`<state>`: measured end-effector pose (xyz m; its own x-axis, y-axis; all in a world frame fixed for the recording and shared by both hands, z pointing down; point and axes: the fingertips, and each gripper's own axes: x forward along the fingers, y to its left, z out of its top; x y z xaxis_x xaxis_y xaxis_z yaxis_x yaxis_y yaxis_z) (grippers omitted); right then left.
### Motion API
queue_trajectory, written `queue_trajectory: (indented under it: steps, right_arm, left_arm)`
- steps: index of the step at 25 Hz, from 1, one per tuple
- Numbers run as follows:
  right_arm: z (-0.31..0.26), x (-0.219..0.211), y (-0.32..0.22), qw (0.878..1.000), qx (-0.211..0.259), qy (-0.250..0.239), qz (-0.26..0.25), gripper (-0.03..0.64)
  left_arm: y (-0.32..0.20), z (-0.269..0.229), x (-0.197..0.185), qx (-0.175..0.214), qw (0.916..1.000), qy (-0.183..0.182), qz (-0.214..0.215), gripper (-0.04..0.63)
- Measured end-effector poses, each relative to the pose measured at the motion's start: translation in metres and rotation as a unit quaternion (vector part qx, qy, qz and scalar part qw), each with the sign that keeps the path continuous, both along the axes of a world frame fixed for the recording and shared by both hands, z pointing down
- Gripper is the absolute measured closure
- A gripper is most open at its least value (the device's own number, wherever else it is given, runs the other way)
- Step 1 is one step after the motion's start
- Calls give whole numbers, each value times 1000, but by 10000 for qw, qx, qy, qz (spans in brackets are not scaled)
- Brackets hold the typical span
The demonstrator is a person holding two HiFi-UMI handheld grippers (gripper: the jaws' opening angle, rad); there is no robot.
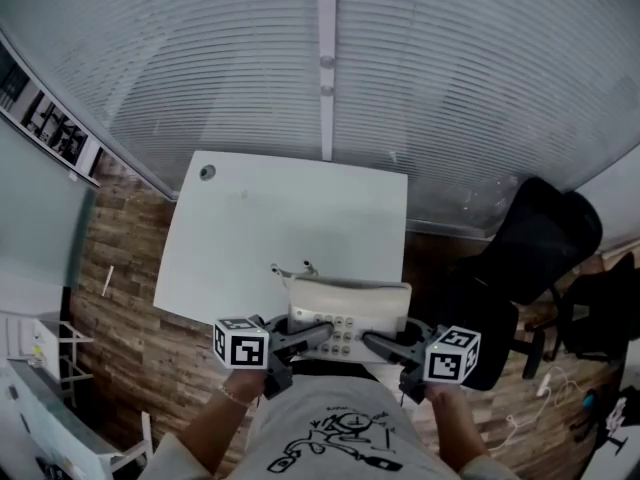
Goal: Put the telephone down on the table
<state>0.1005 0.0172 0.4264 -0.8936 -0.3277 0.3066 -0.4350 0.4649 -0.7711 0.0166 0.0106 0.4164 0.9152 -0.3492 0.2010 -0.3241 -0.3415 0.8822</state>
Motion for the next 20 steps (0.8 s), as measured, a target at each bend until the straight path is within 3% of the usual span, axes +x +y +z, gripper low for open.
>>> queue_trajectory:
  steps: [20]
  right_arm:
    - [-5, -17, -28, 9999, 8, 79, 88, 310]
  left_arm:
    - [-30, -4, -17, 6, 9999, 10, 165, 393]
